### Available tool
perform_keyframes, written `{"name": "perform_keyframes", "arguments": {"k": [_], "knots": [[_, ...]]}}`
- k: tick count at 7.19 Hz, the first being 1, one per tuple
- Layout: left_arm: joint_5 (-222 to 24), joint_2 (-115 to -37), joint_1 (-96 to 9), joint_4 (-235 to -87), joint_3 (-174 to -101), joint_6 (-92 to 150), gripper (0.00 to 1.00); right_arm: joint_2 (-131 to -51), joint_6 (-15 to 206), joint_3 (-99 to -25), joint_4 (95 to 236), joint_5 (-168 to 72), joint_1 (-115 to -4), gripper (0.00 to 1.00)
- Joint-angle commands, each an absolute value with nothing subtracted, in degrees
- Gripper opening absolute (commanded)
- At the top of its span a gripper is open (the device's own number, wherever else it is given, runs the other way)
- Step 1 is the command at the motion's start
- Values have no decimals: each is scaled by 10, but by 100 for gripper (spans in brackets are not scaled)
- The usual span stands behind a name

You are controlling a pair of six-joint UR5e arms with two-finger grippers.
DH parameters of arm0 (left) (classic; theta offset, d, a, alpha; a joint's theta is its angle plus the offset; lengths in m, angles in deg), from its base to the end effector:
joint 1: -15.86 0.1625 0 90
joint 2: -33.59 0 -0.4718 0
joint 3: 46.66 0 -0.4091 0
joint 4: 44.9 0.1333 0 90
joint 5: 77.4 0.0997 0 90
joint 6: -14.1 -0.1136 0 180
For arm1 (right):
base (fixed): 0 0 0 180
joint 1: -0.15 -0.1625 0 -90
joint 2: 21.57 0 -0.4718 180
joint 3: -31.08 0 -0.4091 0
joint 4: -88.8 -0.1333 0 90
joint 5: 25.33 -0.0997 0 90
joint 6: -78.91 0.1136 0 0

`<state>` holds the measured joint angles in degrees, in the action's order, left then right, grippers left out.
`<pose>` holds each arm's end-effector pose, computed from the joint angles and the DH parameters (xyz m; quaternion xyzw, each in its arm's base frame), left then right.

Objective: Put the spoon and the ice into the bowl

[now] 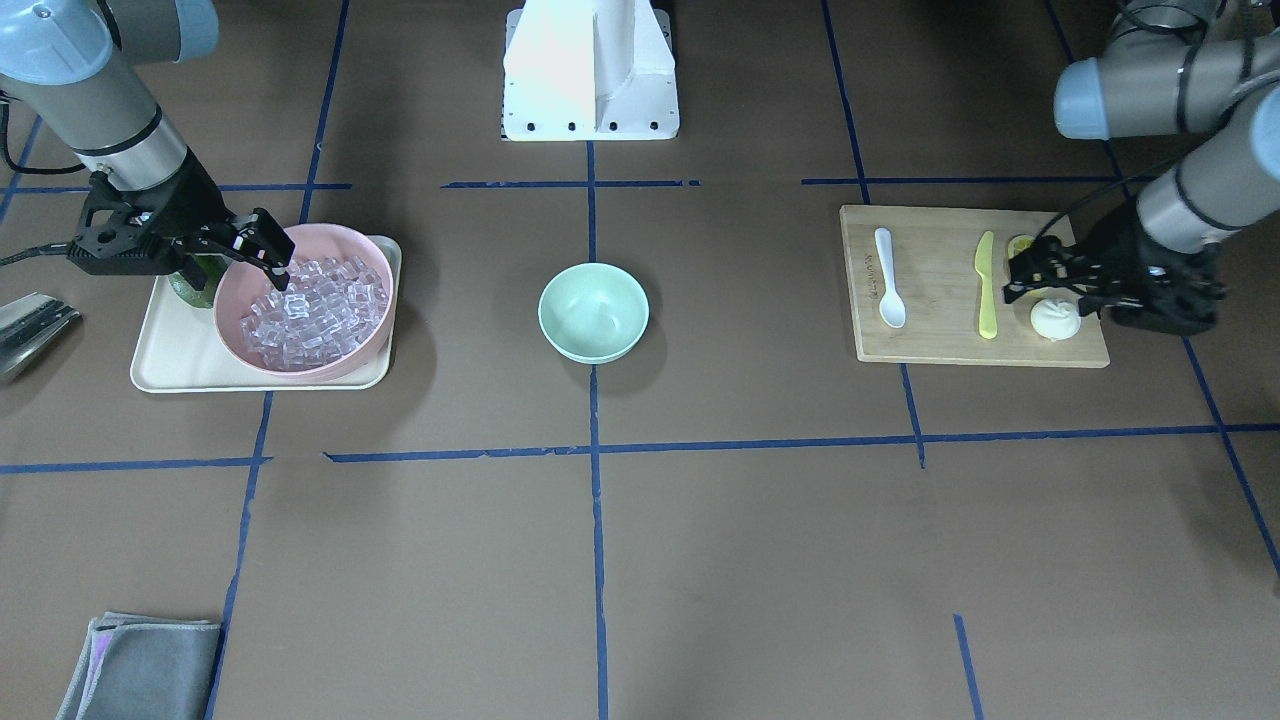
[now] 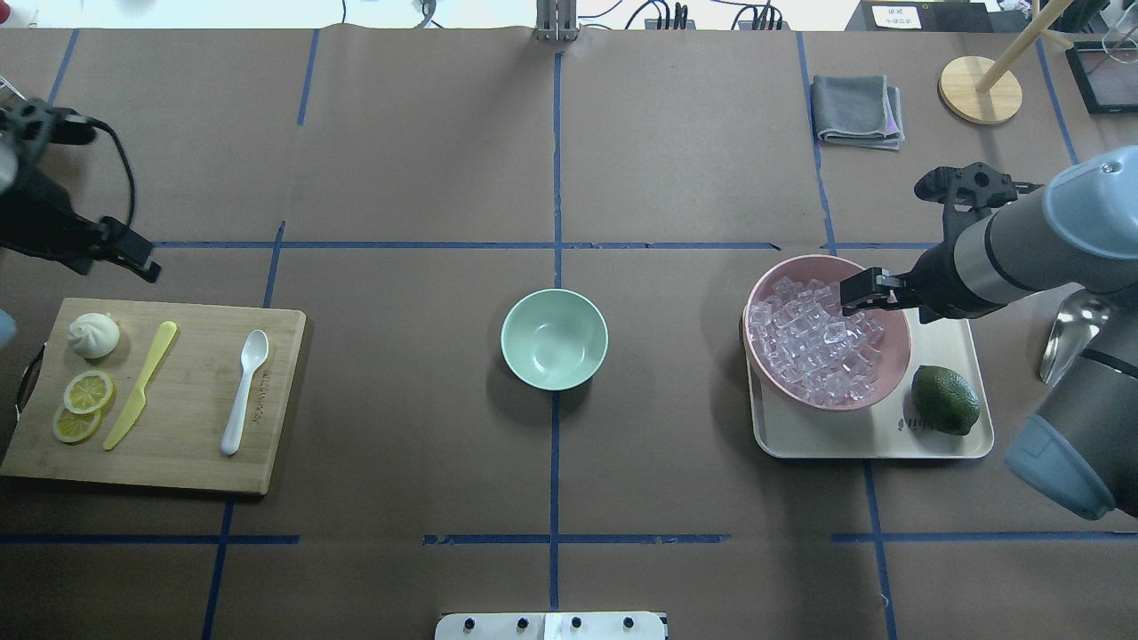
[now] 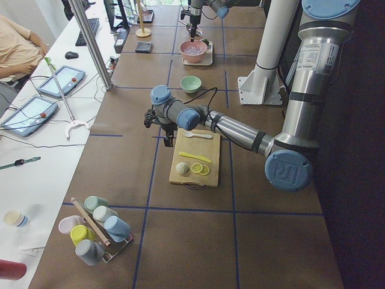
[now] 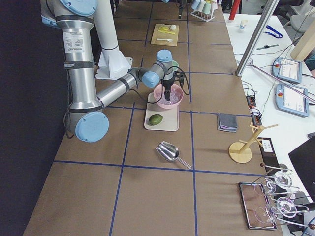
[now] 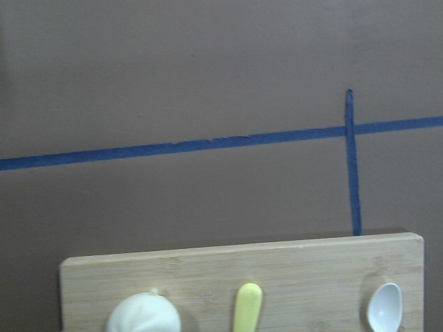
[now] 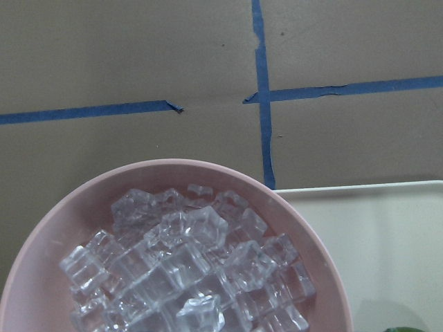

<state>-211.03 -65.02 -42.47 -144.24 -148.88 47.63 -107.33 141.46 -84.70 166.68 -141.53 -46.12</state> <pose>0.2580 -0.5229 0.5045 0.0102 0.4325 0.0822 0.8978 -0.3073 -0.4415 0.4370 0.0408 -0.4070 0.0682 0.9100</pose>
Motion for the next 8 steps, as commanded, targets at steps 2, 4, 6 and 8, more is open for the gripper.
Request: {"name": "perform_keyframes", "arguments": {"k": [2, 4, 6, 8], "knots": [[-2030, -654, -311, -1476, -1491, 580, 100, -1076, 1414, -848, 1667, -1428, -472, 99], [-2022, -654, -278, -1476, -1501, 617, 99, -1076, 1414, -844, 1667, -1428, -471, 99], [-2005, -651, -261, -1476, -1494, 616, 95, -1076, 1415, -843, 1667, -1427, -470, 99], [-2005, -655, -261, -1476, -1489, 615, 86, -1076, 1415, -842, 1667, -1426, -470, 99]]}}
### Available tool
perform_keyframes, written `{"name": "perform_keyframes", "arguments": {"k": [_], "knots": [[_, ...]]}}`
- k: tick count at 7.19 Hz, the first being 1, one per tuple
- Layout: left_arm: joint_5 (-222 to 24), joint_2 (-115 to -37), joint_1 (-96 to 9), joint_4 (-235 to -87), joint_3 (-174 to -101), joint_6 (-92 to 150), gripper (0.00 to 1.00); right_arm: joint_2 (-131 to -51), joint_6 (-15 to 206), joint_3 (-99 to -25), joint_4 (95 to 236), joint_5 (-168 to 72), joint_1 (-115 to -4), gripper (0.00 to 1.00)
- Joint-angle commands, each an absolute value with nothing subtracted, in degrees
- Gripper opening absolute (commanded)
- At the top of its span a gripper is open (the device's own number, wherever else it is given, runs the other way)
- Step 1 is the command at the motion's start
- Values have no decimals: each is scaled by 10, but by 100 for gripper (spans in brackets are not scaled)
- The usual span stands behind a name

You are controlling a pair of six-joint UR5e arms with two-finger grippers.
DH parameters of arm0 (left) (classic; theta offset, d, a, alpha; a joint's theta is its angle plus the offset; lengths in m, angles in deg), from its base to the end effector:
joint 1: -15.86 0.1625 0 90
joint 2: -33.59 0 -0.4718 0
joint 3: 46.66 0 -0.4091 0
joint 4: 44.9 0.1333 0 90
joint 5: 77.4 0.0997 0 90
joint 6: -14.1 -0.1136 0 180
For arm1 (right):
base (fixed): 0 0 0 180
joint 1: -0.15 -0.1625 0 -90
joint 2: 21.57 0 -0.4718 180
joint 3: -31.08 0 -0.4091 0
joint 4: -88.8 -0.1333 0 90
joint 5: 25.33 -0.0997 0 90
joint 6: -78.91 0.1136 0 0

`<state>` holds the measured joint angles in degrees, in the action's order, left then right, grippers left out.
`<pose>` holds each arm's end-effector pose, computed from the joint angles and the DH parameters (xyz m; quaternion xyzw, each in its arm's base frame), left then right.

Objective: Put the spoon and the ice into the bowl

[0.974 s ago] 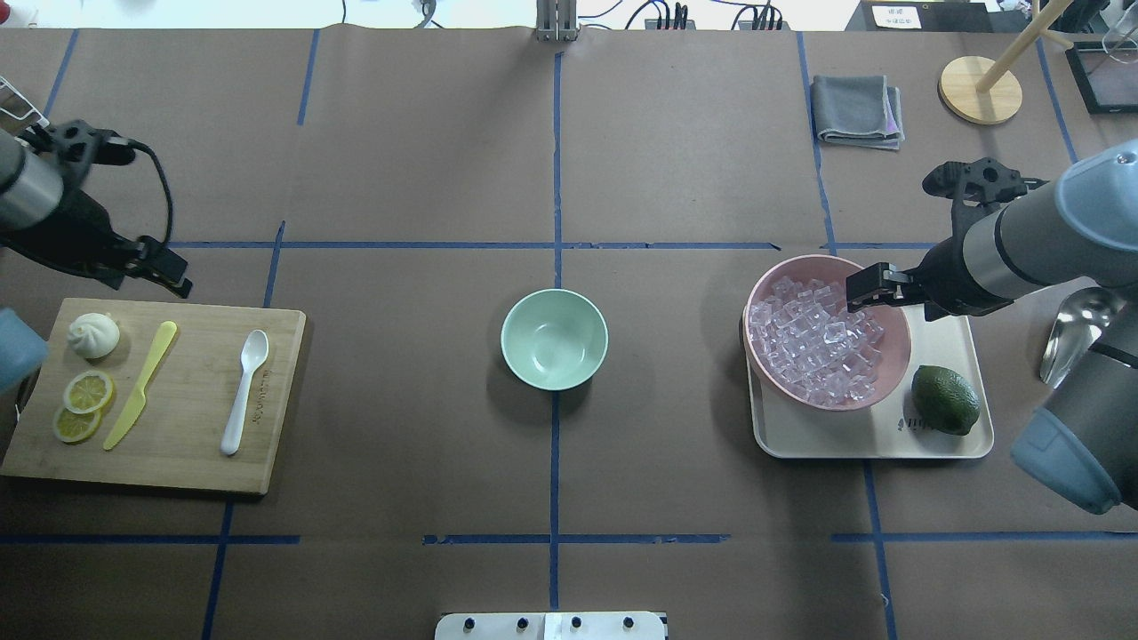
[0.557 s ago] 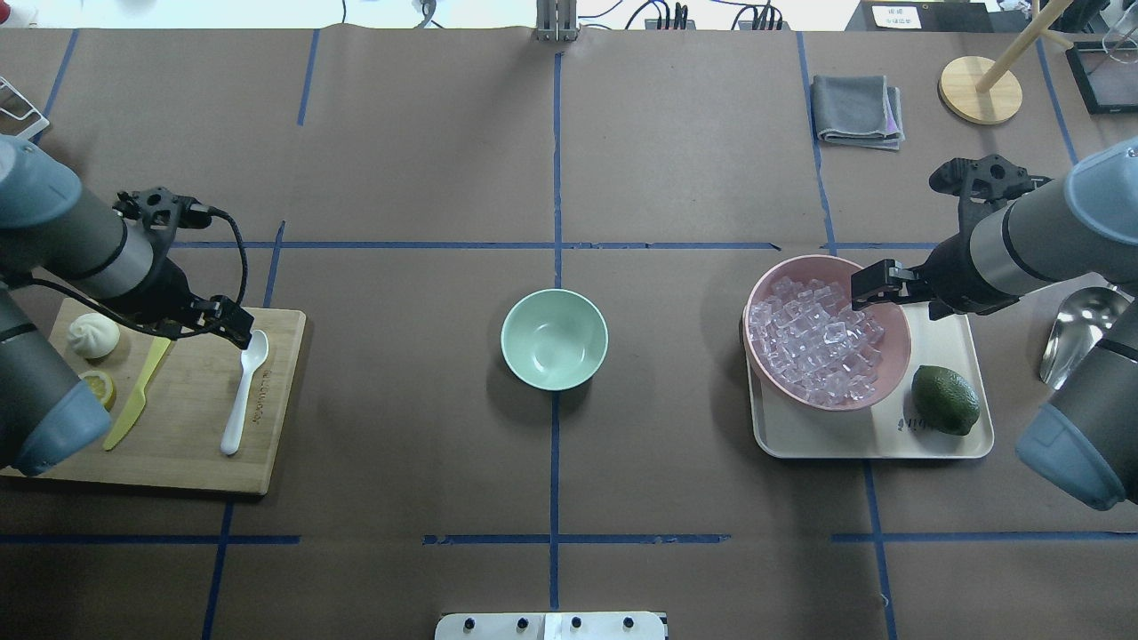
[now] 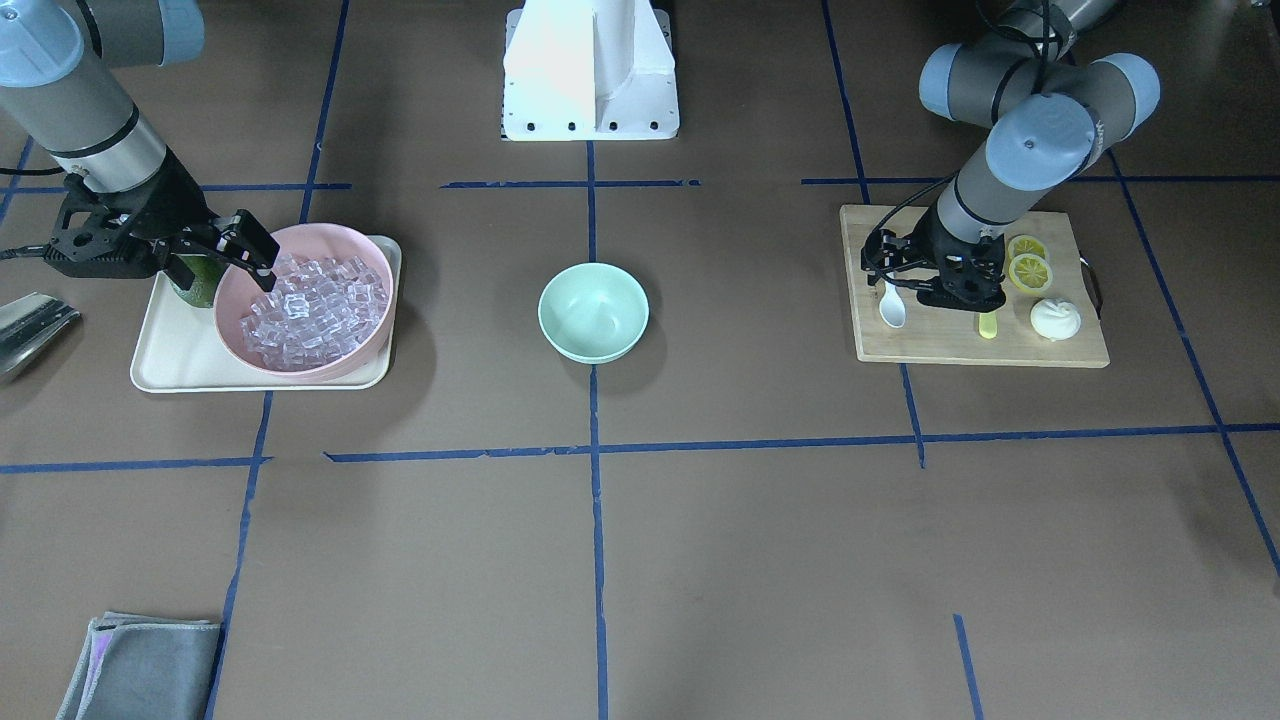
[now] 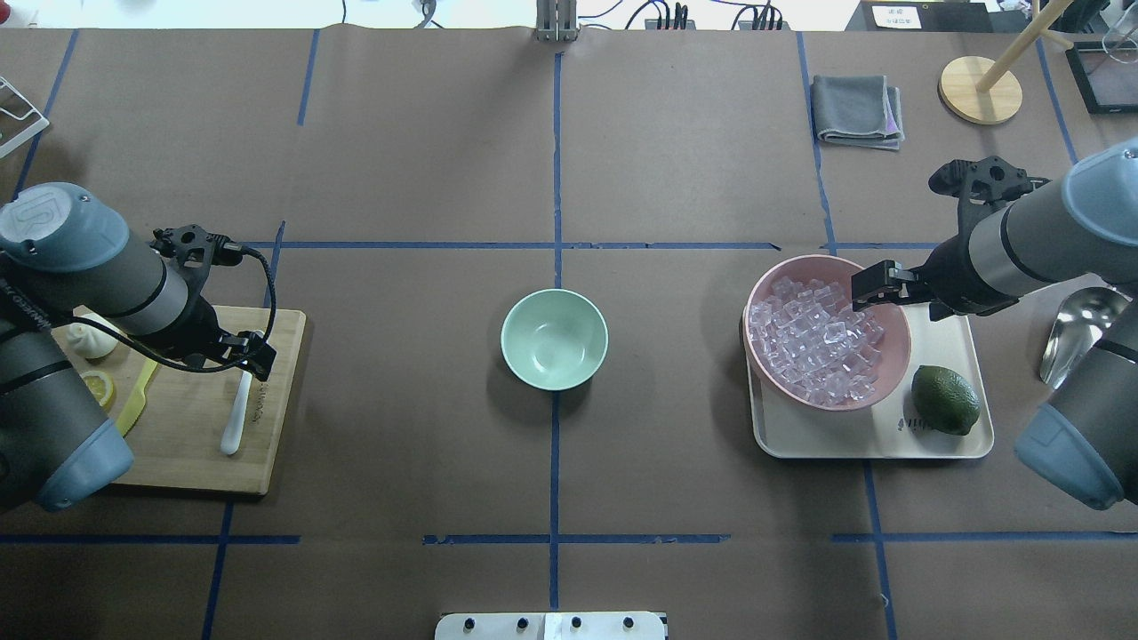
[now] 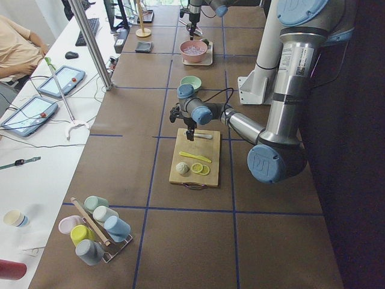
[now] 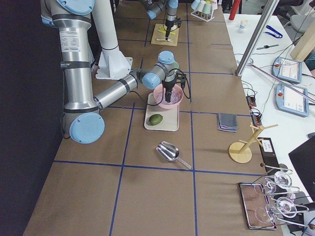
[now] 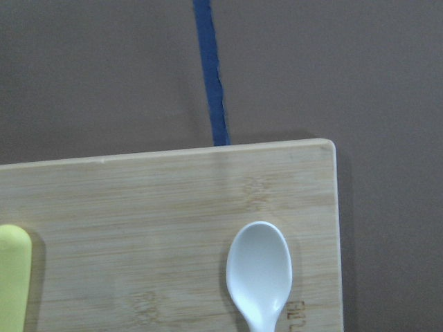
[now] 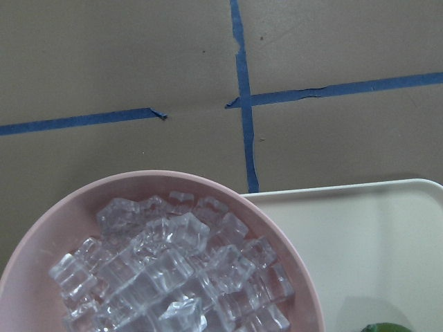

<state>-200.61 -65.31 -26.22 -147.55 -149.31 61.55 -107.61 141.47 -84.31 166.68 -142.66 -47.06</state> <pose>0.3898 -0.4477 0.5009 -0.0123 0.3922 0.0878 0.9156 -0.3010 -0.4446 0.4423 0.0329 -0.4075 0.0736 0.9096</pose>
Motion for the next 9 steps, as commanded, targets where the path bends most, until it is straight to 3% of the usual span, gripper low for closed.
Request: {"name": "perform_keyframes", "arguments": {"k": [1, 4, 5, 7, 8, 9], "knots": [[-2005, -656, -260, -1476, -1487, 615, 84, -1076, 1415, -840, 1667, -1425, -470, 99], [-2005, -656, -248, -1476, -1486, 616, 77, -1076, 1417, -839, 1667, -1425, -470, 99], [-2005, -656, -248, -1475, -1486, 616, 57, -1075, 1419, -839, 1667, -1425, -469, 99], [-2006, -656, -248, -1475, -1484, 616, 27, -1075, 1419, -836, 1667, -1425, -469, 99], [-2007, -656, -248, -1475, -1485, 616, 7, -1075, 1419, -836, 1667, -1425, -469, 99], [-2011, -657, -248, -1475, -1488, 617, 0, -1074, 1420, -836, 1667, -1425, -469, 99]]}}
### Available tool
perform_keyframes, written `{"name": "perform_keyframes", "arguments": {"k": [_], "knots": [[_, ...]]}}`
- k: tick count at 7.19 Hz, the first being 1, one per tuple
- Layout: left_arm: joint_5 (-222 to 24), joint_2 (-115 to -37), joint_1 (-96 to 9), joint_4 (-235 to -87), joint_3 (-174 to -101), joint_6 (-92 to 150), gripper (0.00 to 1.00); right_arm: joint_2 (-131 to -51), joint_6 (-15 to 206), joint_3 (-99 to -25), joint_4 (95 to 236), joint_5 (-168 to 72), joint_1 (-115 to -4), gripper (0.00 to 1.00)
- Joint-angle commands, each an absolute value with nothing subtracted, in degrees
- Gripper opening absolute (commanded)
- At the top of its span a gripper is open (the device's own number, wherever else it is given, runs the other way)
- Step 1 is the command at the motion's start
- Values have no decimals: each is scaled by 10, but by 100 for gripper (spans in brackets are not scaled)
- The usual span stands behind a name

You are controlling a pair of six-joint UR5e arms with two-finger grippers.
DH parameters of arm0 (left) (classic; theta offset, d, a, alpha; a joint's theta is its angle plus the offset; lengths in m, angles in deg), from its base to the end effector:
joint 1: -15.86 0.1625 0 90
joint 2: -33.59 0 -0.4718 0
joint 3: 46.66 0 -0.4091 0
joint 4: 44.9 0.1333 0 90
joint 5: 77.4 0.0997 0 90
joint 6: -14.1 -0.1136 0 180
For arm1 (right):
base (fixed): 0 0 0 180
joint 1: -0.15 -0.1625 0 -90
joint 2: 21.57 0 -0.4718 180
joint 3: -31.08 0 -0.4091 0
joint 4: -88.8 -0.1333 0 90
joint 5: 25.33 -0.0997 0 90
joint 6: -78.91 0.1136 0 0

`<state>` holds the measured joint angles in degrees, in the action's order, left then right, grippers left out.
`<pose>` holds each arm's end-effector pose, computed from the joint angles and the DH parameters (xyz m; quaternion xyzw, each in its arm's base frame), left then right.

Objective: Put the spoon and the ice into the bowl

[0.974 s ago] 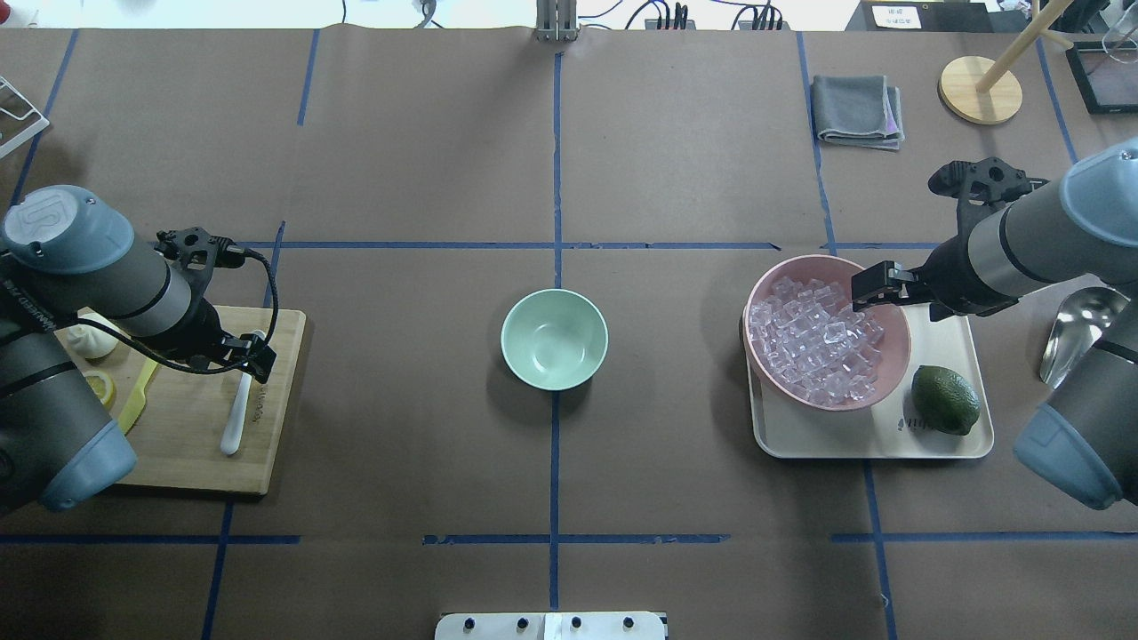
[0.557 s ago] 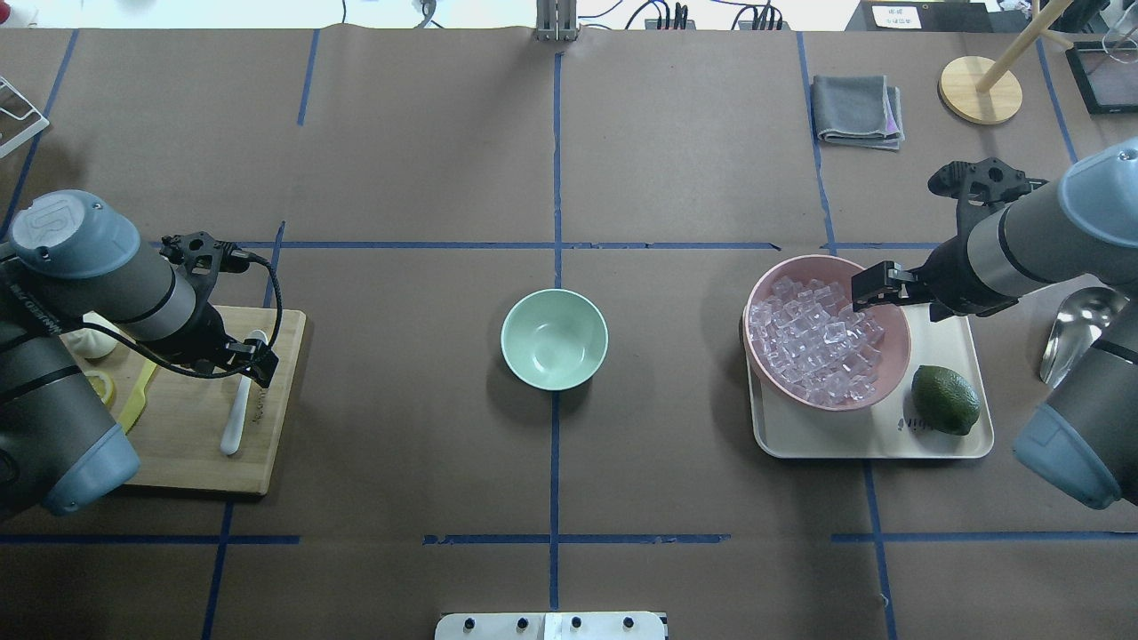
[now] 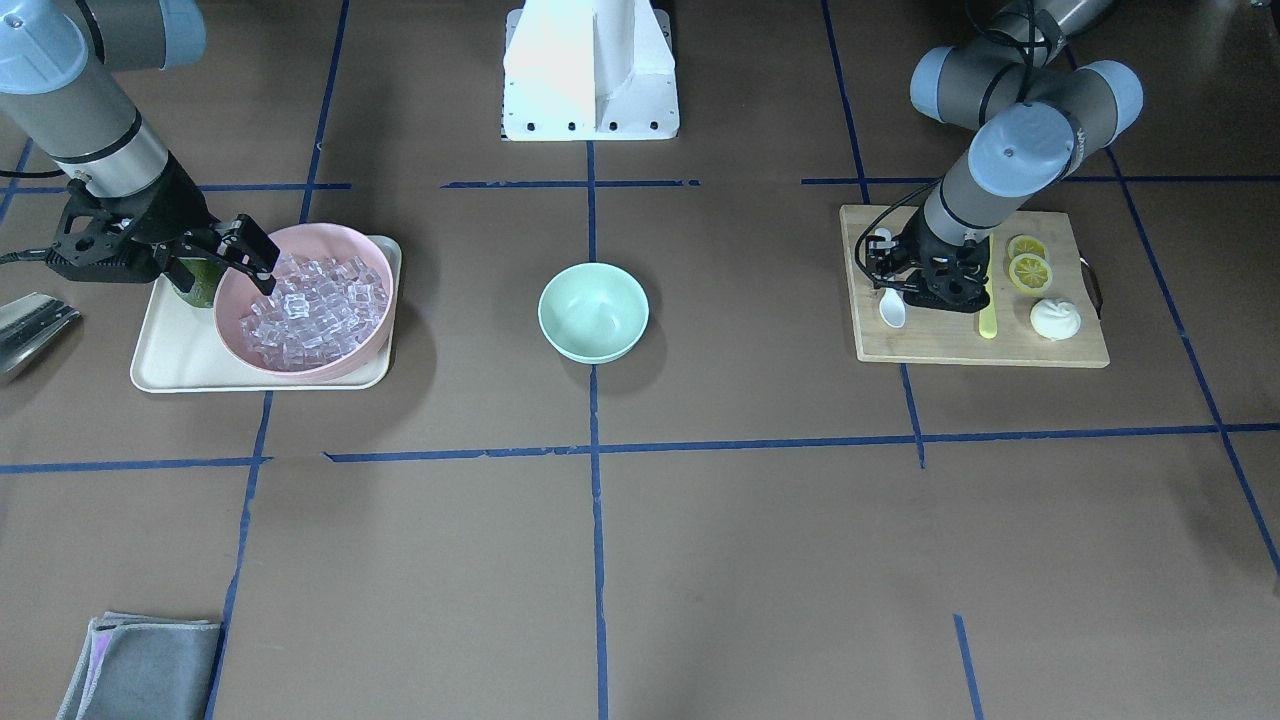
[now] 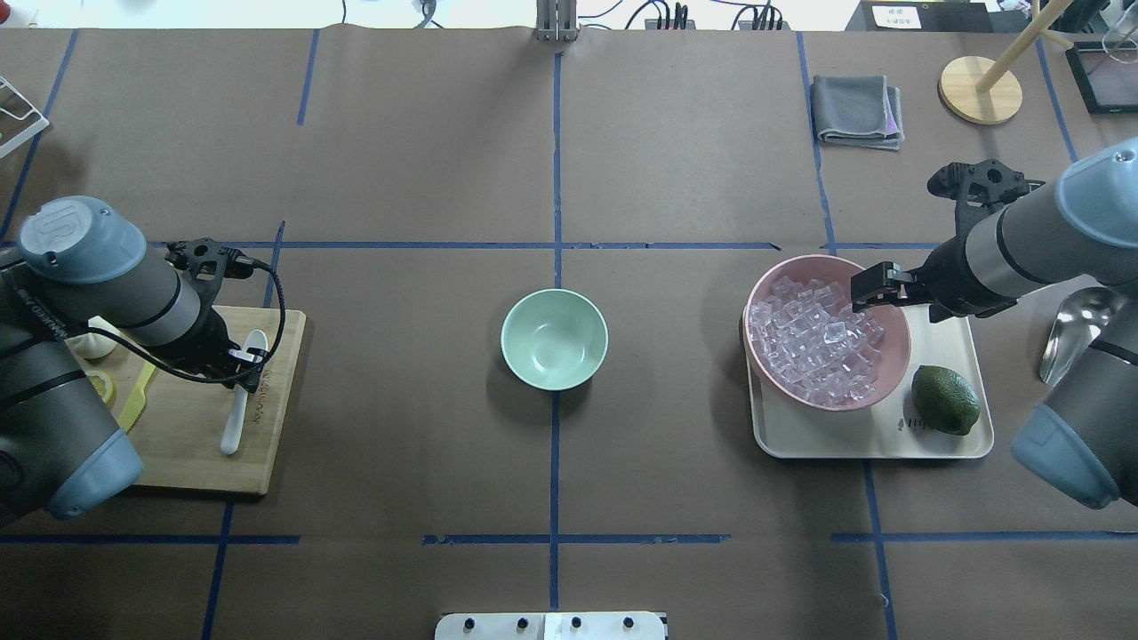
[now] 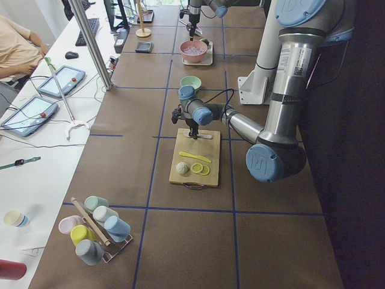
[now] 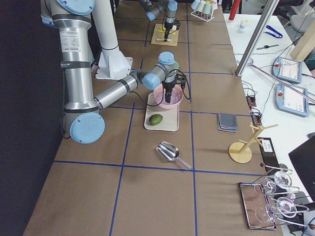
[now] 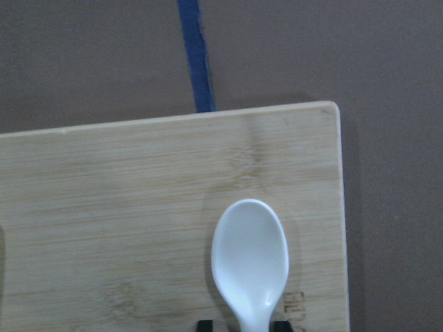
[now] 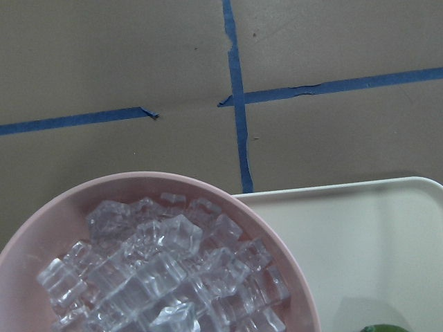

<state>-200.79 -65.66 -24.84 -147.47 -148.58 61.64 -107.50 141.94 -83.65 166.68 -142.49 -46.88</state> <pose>0.4034 -0.4403 0.5039 -0.0212 0.3904 0.0974 0.9152 -0.3041 -0.4459 0.4471 0.0288 -0.4038 0.0778 0.9111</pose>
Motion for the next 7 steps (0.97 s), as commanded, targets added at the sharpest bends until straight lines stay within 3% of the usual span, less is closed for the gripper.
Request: {"name": "perform_keyframes", "arguments": {"k": [1, 3, 7], "knots": [[-2013, -657, -248, -1474, -1499, 618, 0, -1072, 1421, -834, 1667, -1425, -468, 99], [-2014, -683, -248, -1471, -1510, 630, 0, -1068, 1424, -824, 1667, -1424, -465, 99], [-2013, -856, -221, -1468, -1480, 805, 0, -1060, 1421, -813, 1667, -1424, -452, 99]]}}
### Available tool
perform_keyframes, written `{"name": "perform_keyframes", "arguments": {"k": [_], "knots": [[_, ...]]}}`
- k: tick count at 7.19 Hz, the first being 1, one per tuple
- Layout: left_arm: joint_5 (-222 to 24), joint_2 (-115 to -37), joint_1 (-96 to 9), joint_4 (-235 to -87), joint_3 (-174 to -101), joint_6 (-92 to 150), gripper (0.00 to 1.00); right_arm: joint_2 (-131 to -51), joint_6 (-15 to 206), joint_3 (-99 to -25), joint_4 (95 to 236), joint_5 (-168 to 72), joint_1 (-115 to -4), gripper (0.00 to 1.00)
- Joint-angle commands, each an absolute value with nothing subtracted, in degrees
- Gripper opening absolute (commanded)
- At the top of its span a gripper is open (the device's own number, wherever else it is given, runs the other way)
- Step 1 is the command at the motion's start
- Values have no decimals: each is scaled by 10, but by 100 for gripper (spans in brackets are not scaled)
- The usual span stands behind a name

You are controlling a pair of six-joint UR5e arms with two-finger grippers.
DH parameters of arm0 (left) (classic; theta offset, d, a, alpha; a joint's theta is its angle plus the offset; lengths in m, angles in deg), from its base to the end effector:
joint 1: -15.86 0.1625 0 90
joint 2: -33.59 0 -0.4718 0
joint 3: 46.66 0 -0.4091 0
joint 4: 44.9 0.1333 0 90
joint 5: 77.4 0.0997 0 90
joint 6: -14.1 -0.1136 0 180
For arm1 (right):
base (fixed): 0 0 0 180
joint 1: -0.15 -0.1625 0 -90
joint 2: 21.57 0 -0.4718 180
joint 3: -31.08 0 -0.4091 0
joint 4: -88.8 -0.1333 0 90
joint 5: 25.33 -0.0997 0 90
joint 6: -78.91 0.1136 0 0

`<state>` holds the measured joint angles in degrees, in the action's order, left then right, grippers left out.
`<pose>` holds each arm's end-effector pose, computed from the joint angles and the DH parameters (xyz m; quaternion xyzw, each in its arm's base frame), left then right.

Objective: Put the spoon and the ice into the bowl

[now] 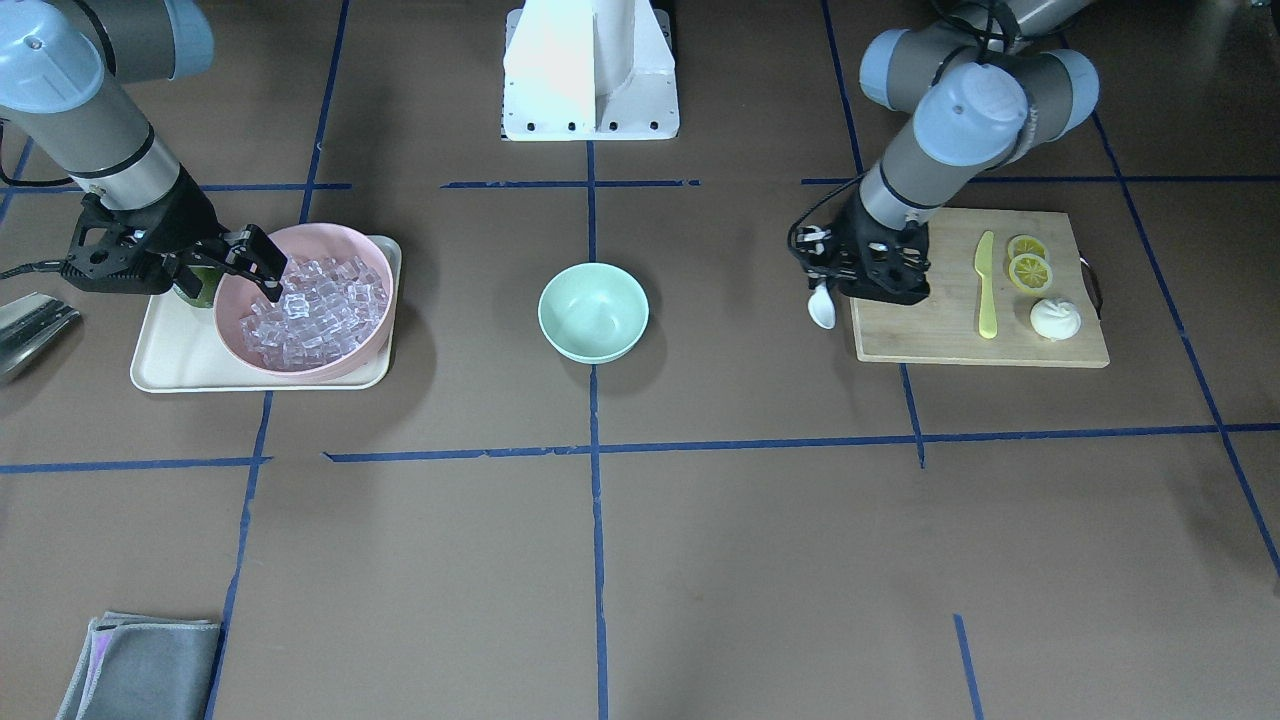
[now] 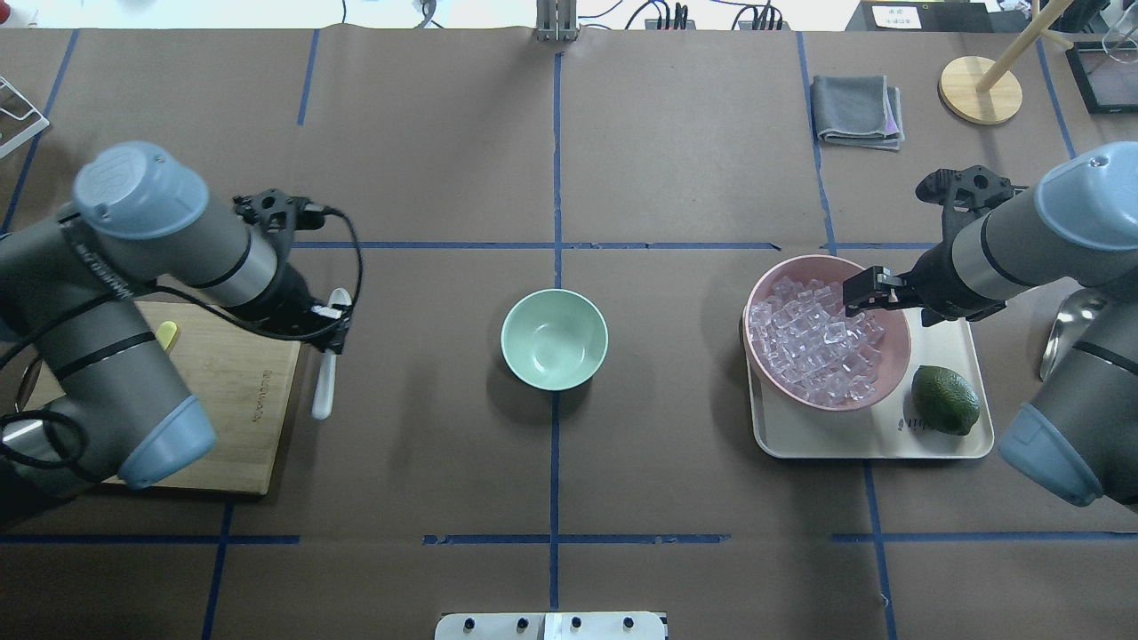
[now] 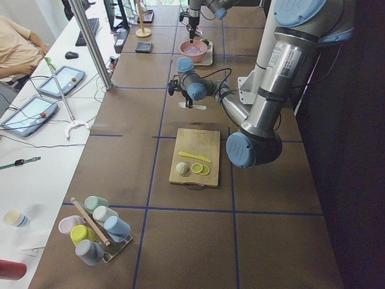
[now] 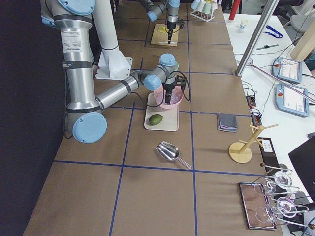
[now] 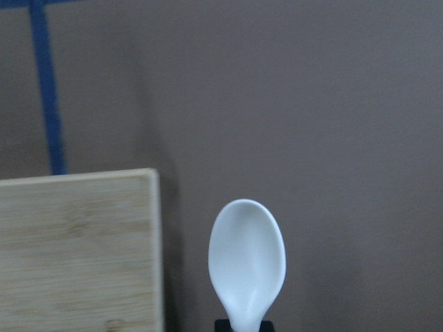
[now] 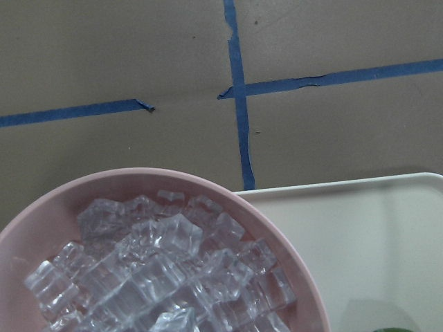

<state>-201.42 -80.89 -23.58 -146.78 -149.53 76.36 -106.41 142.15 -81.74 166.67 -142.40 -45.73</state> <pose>0.4632 -0.4713 0.3297 -0.0012 0.4789 0.0326 0.8772 -0.3209 -0.4482 0.4536 0.0203 -0.3988 0.0725 0.9139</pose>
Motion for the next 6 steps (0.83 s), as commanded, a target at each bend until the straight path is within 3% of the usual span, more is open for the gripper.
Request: {"name": "perform_keyframes", "arguments": {"k": [1, 4, 6], "knots": [[-2011, -895, -201, -1468, -1456, 837, 0, -1040, 1424, -806, 1667, -1423, -446, 99], [-2007, -968, -176, -1470, -1401, 851, 0, -1034, 1425, -806, 1667, -1424, -439, 99], [-2006, -1031, -175, -1476, -1319, 849, 5, -1034, 1425, -806, 1667, -1423, -434, 99]]}}
